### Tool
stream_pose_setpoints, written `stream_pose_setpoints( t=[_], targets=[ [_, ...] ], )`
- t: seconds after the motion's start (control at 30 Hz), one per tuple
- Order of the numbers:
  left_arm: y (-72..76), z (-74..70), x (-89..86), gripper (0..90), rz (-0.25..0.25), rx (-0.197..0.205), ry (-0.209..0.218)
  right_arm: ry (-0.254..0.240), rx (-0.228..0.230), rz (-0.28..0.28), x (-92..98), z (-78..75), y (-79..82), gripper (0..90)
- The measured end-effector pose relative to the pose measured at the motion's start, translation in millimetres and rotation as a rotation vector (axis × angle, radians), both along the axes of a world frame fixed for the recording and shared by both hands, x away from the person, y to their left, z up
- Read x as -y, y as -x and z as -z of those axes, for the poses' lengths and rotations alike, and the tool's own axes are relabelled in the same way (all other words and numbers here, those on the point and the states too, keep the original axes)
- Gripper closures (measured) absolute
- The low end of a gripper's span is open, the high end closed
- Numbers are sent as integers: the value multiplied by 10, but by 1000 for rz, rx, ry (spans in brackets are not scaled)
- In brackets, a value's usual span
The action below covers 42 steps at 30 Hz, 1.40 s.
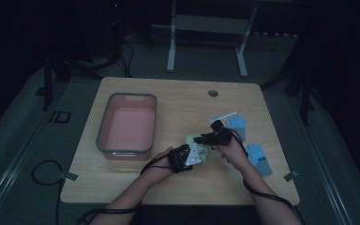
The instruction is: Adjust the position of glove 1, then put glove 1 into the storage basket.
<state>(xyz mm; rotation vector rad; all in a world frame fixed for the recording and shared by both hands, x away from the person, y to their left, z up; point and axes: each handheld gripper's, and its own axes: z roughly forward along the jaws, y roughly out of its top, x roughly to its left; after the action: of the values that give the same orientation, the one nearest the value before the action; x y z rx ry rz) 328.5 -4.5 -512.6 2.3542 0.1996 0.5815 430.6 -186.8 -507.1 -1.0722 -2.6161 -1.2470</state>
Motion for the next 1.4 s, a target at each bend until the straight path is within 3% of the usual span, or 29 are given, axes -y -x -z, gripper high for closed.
stream_pose_setpoints(
  t=[0.4, 0.73, 1.3, 1.4],
  targets=[
    [7, -287, -205, 742, -25, 10, 12, -22, 38, -29, -176, -325, -12, 739],
    [-10, -475, -376, 746, -34, 24, -15, -33, 55, -59, -368, -518, -47, 738],
    [-98, -832, -923, 750, -99, 69, -110, -59, 95, -127, -1038, -888, -249, 738],
    [-121, -880, -1098, 750, -124, 69, -122, -49, 111, -146, -1249, -950, -289, 738]
  ],
)
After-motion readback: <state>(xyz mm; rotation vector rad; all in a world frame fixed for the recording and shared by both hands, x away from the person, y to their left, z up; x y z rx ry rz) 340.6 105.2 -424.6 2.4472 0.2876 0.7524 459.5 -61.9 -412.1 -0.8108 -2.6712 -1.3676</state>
